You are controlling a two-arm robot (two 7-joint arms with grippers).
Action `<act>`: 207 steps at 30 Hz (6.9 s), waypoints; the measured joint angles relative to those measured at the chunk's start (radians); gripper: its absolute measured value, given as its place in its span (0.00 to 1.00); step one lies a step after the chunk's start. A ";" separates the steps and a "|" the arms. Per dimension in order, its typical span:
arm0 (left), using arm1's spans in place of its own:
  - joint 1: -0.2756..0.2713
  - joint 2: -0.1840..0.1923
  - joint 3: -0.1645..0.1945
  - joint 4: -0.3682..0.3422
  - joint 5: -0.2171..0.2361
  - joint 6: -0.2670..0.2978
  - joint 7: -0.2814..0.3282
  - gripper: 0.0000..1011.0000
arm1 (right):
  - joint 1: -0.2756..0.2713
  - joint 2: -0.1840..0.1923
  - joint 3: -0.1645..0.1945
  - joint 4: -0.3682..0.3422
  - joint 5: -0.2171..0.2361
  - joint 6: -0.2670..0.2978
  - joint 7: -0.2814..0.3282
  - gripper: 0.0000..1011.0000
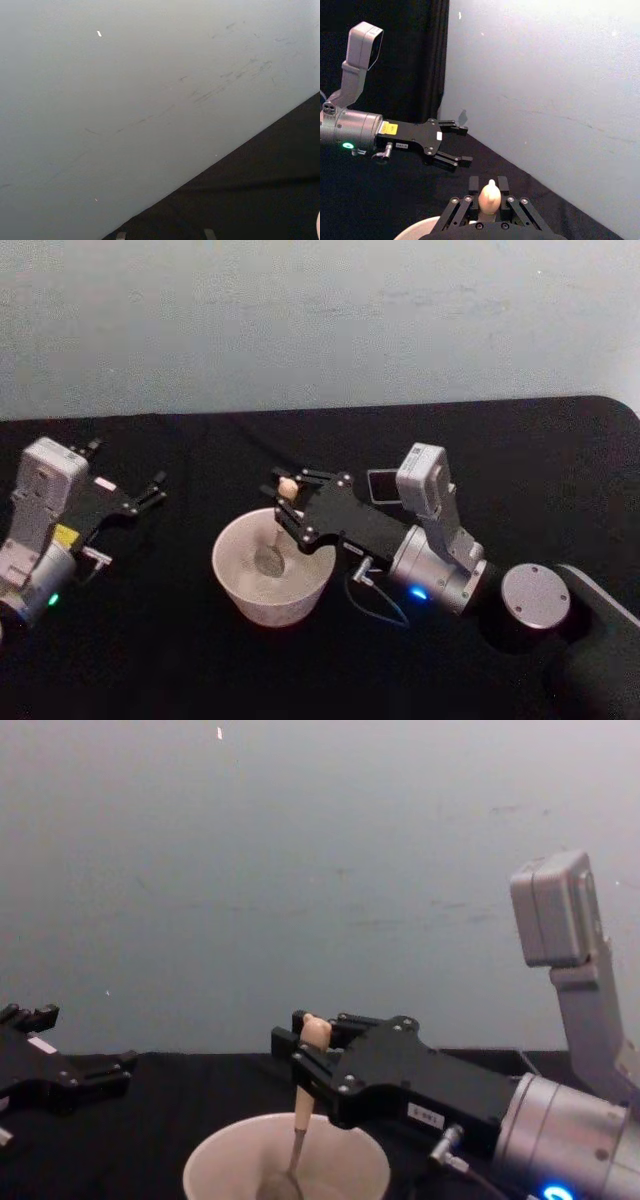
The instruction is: Pick up the stirring spoon with one hand, stir inside the cup, then place it back in its original position.
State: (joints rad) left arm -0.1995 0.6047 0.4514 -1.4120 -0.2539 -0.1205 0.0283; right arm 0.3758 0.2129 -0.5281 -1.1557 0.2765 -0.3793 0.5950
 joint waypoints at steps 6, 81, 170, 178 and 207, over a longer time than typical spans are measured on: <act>0.000 0.000 0.000 0.000 0.000 0.000 0.000 0.99 | -0.003 0.004 0.010 -0.004 -0.003 -0.001 -0.003 0.21; 0.000 0.000 0.000 0.000 0.000 0.000 0.000 0.99 | -0.026 0.036 0.032 -0.102 0.043 0.006 0.025 0.21; 0.000 0.000 0.000 0.000 0.000 0.000 0.000 0.99 | -0.209 0.156 0.198 -0.373 0.113 0.386 -0.238 0.21; 0.000 0.000 0.000 0.000 0.000 0.000 0.000 0.99 | -0.208 0.150 0.198 -0.359 0.101 0.390 -0.238 0.21; 0.000 0.000 0.000 0.000 0.000 0.000 0.000 0.99 | -0.206 0.146 0.200 -0.350 0.089 0.396 -0.232 0.36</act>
State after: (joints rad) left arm -0.1995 0.6047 0.4514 -1.4120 -0.2539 -0.1205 0.0283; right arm 0.1701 0.3590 -0.3281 -1.5053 0.3656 0.0170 0.3629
